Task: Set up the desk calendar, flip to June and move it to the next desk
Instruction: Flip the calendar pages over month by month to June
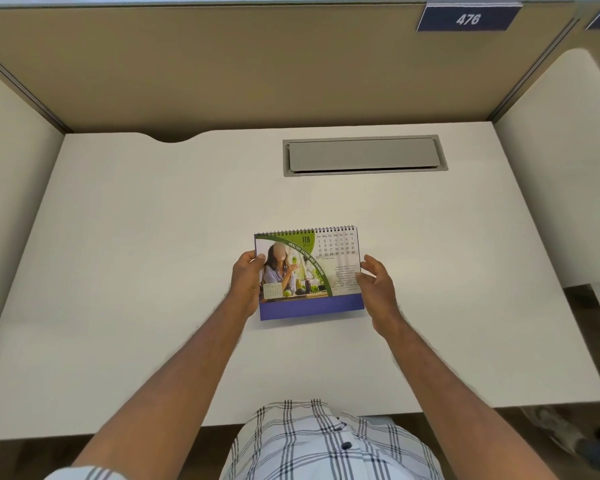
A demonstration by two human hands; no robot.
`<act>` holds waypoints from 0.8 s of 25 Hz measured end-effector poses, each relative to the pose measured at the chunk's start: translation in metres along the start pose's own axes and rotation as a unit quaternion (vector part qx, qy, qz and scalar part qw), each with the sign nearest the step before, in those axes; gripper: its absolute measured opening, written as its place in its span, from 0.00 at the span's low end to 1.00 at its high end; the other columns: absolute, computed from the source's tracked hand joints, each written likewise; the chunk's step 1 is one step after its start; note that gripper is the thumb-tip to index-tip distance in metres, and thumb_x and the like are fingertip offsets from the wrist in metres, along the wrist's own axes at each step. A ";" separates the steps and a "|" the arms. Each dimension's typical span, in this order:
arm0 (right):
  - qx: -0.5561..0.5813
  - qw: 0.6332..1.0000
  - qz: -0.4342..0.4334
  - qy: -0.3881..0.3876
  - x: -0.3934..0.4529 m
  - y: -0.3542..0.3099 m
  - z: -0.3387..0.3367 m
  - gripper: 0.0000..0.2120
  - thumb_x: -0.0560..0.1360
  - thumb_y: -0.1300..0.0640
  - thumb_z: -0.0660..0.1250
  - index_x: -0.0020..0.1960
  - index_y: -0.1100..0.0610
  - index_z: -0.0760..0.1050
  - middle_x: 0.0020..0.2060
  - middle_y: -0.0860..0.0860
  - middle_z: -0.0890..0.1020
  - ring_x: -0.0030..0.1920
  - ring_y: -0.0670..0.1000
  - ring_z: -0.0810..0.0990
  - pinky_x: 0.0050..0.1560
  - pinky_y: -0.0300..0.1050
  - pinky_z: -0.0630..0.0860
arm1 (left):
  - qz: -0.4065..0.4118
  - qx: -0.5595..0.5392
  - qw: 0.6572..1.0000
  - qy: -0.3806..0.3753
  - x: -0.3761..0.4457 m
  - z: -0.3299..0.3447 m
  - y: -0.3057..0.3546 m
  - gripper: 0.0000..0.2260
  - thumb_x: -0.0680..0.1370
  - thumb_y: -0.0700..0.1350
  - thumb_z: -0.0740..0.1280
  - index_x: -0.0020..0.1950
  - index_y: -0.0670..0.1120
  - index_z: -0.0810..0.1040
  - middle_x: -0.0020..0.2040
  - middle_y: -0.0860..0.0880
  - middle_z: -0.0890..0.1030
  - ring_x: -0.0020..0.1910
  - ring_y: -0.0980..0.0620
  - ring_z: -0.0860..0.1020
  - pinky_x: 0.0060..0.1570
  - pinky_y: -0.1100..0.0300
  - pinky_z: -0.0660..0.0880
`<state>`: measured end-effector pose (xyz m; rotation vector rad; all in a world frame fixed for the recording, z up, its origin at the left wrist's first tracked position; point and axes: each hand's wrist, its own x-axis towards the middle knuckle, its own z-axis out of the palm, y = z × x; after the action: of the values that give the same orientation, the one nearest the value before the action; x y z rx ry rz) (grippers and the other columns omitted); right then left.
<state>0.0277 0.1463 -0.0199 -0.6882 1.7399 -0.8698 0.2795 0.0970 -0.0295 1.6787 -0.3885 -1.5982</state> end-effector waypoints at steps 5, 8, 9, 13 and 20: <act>-0.052 0.998 -0.018 -0.001 -0.007 0.016 -0.003 0.23 0.83 0.65 0.55 0.75 0.51 0.72 0.67 0.49 0.79 0.61 0.51 0.82 0.45 0.40 0.83 | 0.002 0.011 0.999 0.032 -0.003 0.002 -0.003 0.05 0.83 0.46 0.61 0.59 0.53 0.73 0.51 0.49 0.81 0.43 0.51 0.81 0.32 0.58 0.77; -0.079 0.996 -0.032 -0.002 -0.011 0.021 -0.005 0.24 0.83 0.65 0.54 0.75 0.49 0.72 0.68 0.52 0.78 0.64 0.54 0.80 0.56 0.52 0.84 | 0.005 -0.009 1.000 0.021 -0.006 0.002 -0.004 0.09 0.85 0.46 0.58 0.62 0.55 0.74 0.53 0.49 0.82 0.44 0.50 0.82 0.33 0.57 0.78; -0.087 0.995 -0.043 -0.001 -0.012 0.023 -0.005 0.24 0.84 0.65 0.55 0.75 0.49 0.72 0.68 0.52 0.78 0.64 0.53 0.80 0.56 0.51 0.84 | 0.005 -0.016 1.000 0.012 -0.006 0.001 -0.005 0.10 0.85 0.45 0.57 0.63 0.55 0.74 0.54 0.48 0.82 0.44 0.50 0.83 0.35 0.55 0.79; -0.109 0.991 -0.072 0.015 -0.017 0.028 -0.002 0.22 0.85 0.61 0.58 0.77 0.49 0.70 0.69 0.50 0.77 0.63 0.49 0.79 0.53 0.38 0.82 | 0.006 -0.025 1.000 0.005 -0.008 -0.001 -0.006 0.12 0.86 0.44 0.56 0.64 0.56 0.75 0.57 0.46 0.83 0.46 0.48 0.84 0.39 0.52 0.80; -0.093 0.991 -0.077 0.059 -0.019 0.030 -0.001 0.20 0.83 0.62 0.62 0.74 0.51 0.73 0.66 0.47 0.76 0.62 0.47 0.77 0.42 0.24 0.77 | 0.006 -0.034 0.999 0.005 -0.012 0.000 -0.007 0.13 0.85 0.44 0.56 0.63 0.58 0.75 0.56 0.47 0.83 0.45 0.50 0.84 0.40 0.49 0.81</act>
<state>0.0309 0.1789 -0.0344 -0.9203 1.9105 -0.8743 0.2752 0.1097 -0.0253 1.6297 -0.3338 -1.5766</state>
